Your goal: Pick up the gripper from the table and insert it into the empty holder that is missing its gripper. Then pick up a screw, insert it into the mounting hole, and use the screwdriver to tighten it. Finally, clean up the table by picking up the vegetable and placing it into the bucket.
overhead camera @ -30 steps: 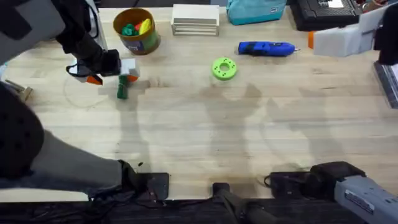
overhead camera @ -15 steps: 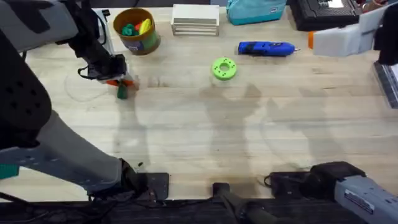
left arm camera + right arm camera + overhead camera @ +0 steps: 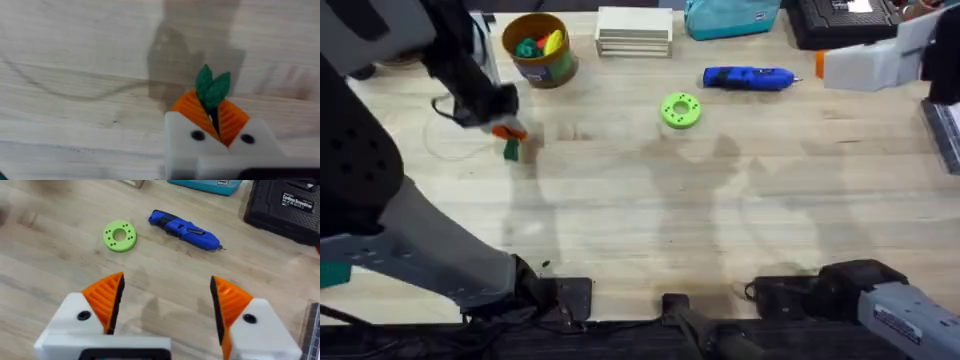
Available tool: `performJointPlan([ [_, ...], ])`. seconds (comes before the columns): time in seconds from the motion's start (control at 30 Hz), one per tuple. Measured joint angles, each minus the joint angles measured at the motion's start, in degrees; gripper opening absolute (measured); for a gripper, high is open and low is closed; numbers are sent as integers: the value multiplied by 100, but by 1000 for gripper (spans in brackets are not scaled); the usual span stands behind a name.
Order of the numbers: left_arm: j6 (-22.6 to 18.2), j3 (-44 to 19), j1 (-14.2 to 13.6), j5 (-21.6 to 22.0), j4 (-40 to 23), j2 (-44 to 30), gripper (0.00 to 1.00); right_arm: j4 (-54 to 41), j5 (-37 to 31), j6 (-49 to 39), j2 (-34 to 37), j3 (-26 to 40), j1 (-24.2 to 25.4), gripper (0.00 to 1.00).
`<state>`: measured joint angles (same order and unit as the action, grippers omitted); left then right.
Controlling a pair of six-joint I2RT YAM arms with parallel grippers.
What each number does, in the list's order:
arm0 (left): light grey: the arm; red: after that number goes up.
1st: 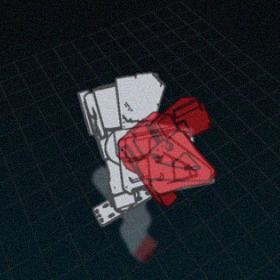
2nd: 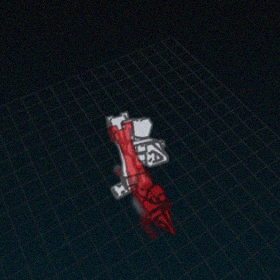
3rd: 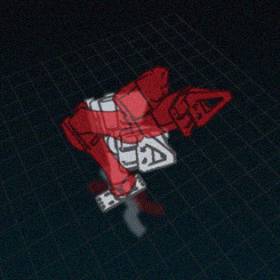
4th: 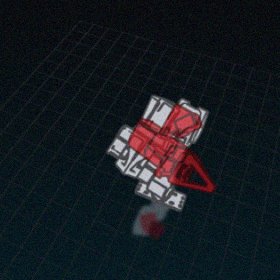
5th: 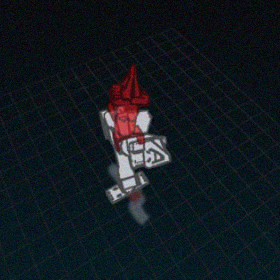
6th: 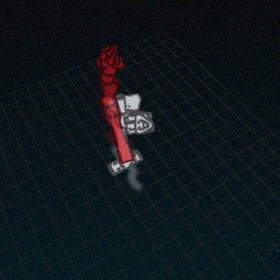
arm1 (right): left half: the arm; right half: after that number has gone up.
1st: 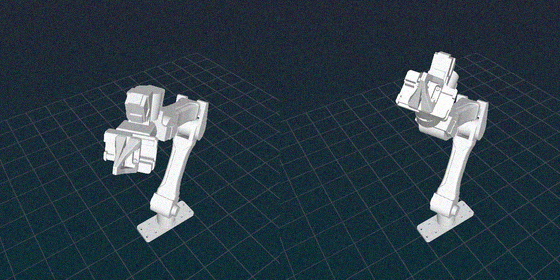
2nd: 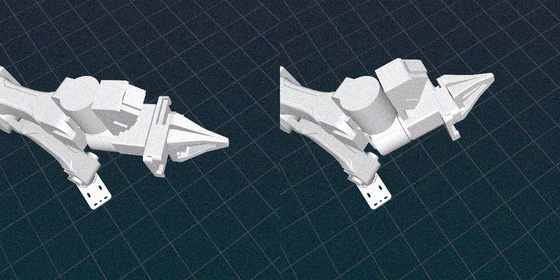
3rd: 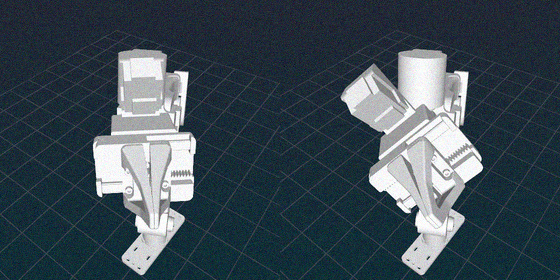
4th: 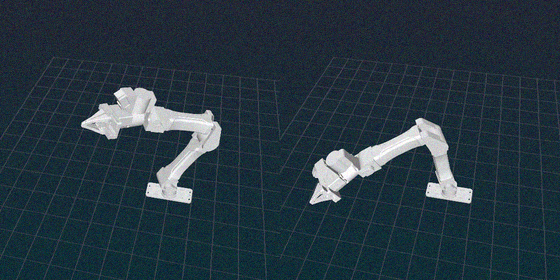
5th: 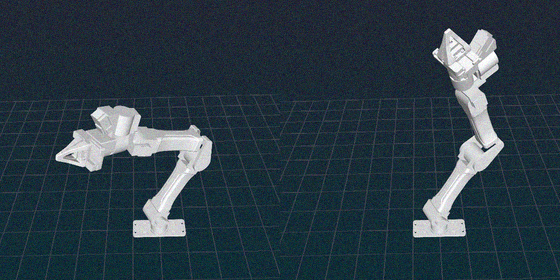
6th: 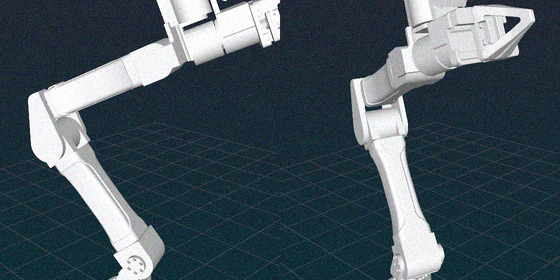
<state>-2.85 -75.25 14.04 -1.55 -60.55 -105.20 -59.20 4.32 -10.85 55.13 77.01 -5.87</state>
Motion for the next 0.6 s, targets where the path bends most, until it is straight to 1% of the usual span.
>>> performJointPlan([
  [0.07,-46,-442,-2,-152,-232,2,18,2,0,0,0,0,0,934],
  [0.17,-109,-1158,-48,-358,-410,20,18,2,0,0,0,0,0,934],
  [0.3,-239,-1975,-181,-575,-321,85,18,0,0,-2,0,0,0,934],
  [0.4,-330,-2303,-288,-693,267,154,18,2,0,0,0,0,0,934],
  [0.53,-389,-2378,-390,-788,1210,174,18,0,0,0,0,0,0,934],
  [0.57,-411,-2378,-415,-806,1806,122,18,2,0,-2,0,0,0,934],
  [0.6,-418,-2378,-415,-813,2014,86,17,2,0,-2,0,0,0,934],
])
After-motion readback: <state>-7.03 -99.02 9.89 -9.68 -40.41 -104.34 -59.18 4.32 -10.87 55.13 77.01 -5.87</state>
